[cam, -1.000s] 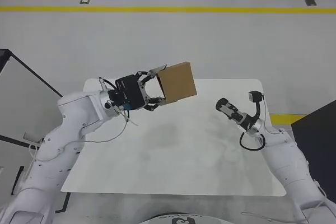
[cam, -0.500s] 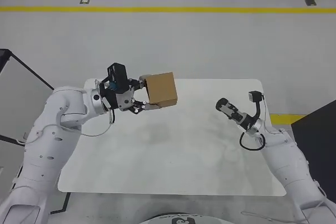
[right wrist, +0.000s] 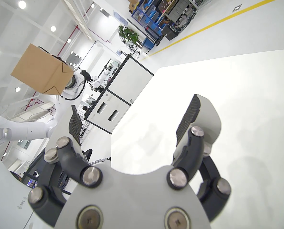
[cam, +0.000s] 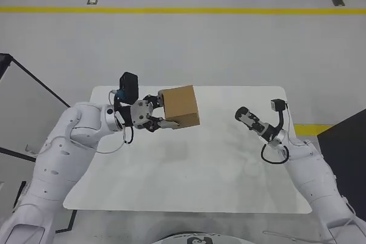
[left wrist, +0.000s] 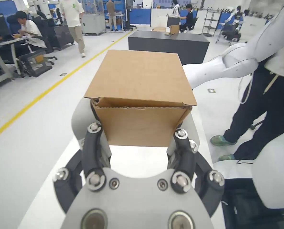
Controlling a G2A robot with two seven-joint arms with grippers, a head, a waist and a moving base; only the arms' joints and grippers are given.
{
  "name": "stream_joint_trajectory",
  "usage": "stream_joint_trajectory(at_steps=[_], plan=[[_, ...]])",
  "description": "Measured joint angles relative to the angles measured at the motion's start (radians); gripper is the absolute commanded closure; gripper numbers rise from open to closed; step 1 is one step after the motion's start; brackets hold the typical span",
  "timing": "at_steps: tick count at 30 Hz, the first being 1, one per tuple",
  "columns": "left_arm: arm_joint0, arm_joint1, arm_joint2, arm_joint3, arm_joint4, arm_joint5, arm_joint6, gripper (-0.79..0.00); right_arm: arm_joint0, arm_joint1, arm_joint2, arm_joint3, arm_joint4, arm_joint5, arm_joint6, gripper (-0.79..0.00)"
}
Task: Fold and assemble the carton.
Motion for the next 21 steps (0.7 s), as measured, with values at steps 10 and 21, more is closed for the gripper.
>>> stream_joint_trajectory(at_steps=[10, 21], plan=[[-0.054, 0.047, 0.077, 0.063, -0.567, 0.000, -0.314, 0.000, 0.000, 0.000, 0.000, 0.000, 0.000, 0.000, 0.000, -0.785], [-0.030, 0.043, 0.119, 0.034, -0.739, 0.002, -0.277, 0.000, 0.000, 0.000, 0.000, 0.000, 0.000, 0.000, 0.000, -0.785]])
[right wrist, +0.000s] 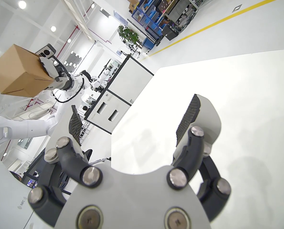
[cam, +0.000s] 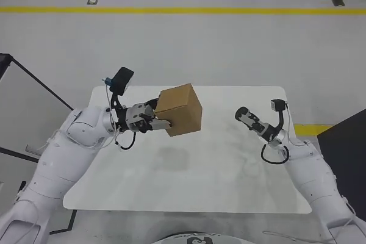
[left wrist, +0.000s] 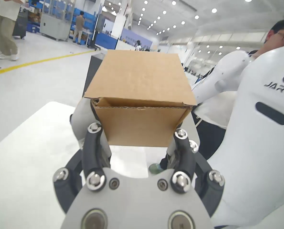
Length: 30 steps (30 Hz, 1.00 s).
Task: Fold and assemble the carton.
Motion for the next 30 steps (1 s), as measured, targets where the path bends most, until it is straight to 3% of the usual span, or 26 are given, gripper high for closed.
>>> stream_joint_trajectory(at_steps=[5, 11, 30], plan=[[-0.032, 0.004, 0.084, 0.006, -0.320, 0.006, -0.164, 0.000, 0.000, 0.000, 0.000, 0.000, 0.000, 0.000, 0.000, -0.785], [-0.065, 0.008, 0.145, -0.003, -0.559, 0.100, -0.268, 0.000, 0.000, 0.000, 0.000, 0.000, 0.000, 0.000, 0.000, -0.785], [-0.060, -0.014, 0.174, -0.052, -0.761, 0.192, -0.360, 0.000, 0.000, 0.000, 0.000, 0.000, 0.000, 0.000, 0.000, -0.785]])
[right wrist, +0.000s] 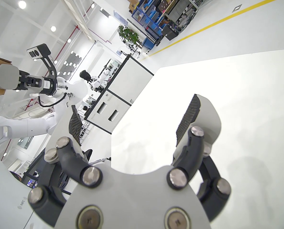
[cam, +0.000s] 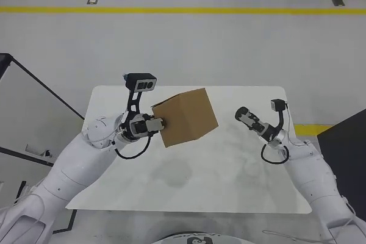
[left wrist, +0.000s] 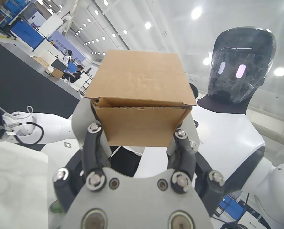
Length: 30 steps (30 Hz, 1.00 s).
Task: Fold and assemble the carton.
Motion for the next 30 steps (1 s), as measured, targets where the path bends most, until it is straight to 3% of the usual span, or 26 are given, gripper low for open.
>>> stream_joint_trajectory(at_steps=[10, 19, 30], plan=[[0.039, -0.034, -0.049, -0.011, -0.127, 0.084, -0.085, 0.000, 0.000, 0.000, 0.000, 0.000, 0.000, 0.000, 0.000, -0.785], [0.083, -0.084, -0.131, -0.006, -0.200, 0.174, -0.174, 0.000, 0.000, 0.000, 0.000, 0.000, 0.000, 0.000, 0.000, -0.785], [0.123, -0.143, -0.236, 0.026, -0.098, 0.232, -0.232, 0.000, 0.000, 0.000, 0.000, 0.000, 0.000, 0.000, 0.000, -0.785]])
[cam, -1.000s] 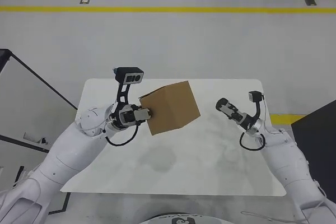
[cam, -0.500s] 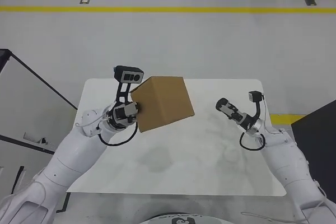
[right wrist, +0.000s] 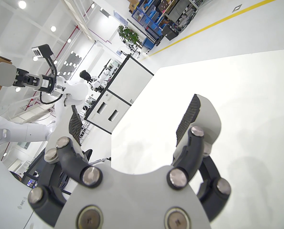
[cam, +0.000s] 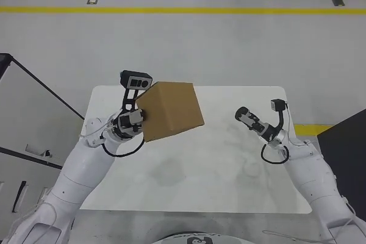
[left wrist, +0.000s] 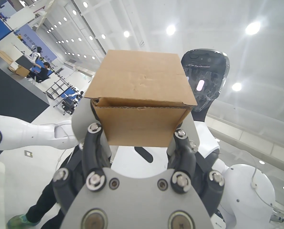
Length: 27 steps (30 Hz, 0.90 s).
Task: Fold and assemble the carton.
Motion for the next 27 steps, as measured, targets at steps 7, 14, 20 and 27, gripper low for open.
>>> stream_joint_trajectory(at_steps=[7, 14, 20, 27], plan=[[-0.003, -0.005, -0.032, 0.030, 0.301, -0.075, 0.075, 0.000, 0.000, 0.000, 0.000, 0.000, 0.000, 0.000, 0.000, -0.785], [-0.014, 0.005, -0.038, 0.000, 0.499, -0.139, 0.139, 0.000, 0.000, 0.000, 0.000, 0.000, 0.000, 0.000, 0.000, -0.785], [-0.005, 0.006, -0.058, 0.024, 0.550, -0.146, 0.184, 0.000, 0.000, 0.000, 0.000, 0.000, 0.000, 0.000, 0.000, -0.785], [-0.004, 0.008, -0.054, 0.060, 0.922, -0.314, 0.313, 0.000, 0.000, 0.000, 0.000, 0.000, 0.000, 0.000, 0.000, -0.785]])
